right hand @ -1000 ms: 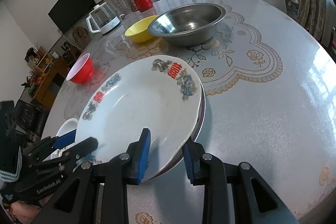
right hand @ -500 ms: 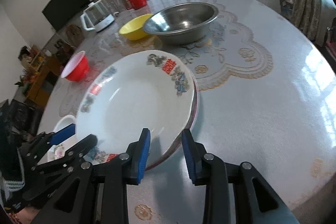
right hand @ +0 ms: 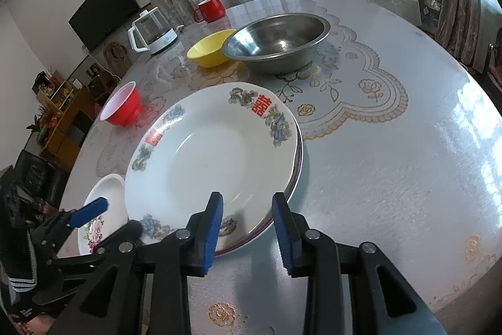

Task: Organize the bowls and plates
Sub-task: 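Lower the red-print plate onto the pink-rim plate and open the right tool, then move the right tool to the rose-print plate rim and close on it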

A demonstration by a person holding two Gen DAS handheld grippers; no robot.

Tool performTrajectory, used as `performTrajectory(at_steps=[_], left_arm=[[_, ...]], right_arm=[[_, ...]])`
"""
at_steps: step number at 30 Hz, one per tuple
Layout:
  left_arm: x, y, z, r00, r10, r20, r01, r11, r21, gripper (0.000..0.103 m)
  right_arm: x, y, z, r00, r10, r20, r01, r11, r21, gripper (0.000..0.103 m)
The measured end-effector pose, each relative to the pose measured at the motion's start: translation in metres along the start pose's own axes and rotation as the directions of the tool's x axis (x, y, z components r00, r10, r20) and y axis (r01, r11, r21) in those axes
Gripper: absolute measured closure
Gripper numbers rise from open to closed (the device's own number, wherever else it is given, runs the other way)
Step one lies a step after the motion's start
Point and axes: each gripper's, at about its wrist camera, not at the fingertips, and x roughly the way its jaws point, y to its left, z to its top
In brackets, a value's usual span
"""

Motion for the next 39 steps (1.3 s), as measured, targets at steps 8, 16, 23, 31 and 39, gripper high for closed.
performTrajectory(at_steps=[8, 16, 23, 31, 39], left_arm=[[-0.018, 0.018, -0.004, 0.997, 0.055, 0.050, -0.052, 0.997, -0.053, 0.005], [-0.032, 0.050, -0.011, 0.992, 0.095, 0.078, -0.083, 0.985, -0.150, 0.003], [-0.042, 0.085, -0.021, 0.986, 0.132, 0.100, -0.106, 0.967, -0.231, 0.003], [-0.043, 0.143, -0.040, 0.982, 0.164, 0.089, -0.119, 0.918, -0.379, 0.003], [-0.028, 0.156, -0.056, 0.989, 0.118, 0.086, -0.078, 0.927, -0.367, 0.010]], right_arm=[[-0.012, 0.009, -0.006, 0.997, 0.068, 0.047, -0.066, 0.997, -0.028, 0.069], [-0.024, 0.048, -0.009, 0.985, 0.157, 0.072, -0.145, 0.978, -0.150, 0.069], [-0.015, 0.084, -0.021, 0.964, 0.264, -0.029, -0.264, 0.939, -0.219, 0.068], [0.006, 0.119, -0.045, 0.962, 0.227, -0.154, -0.267, 0.905, -0.330, 0.068], [0.034, 0.131, -0.057, 0.946, 0.203, -0.251, -0.279, 0.905, -0.321, 0.068]])
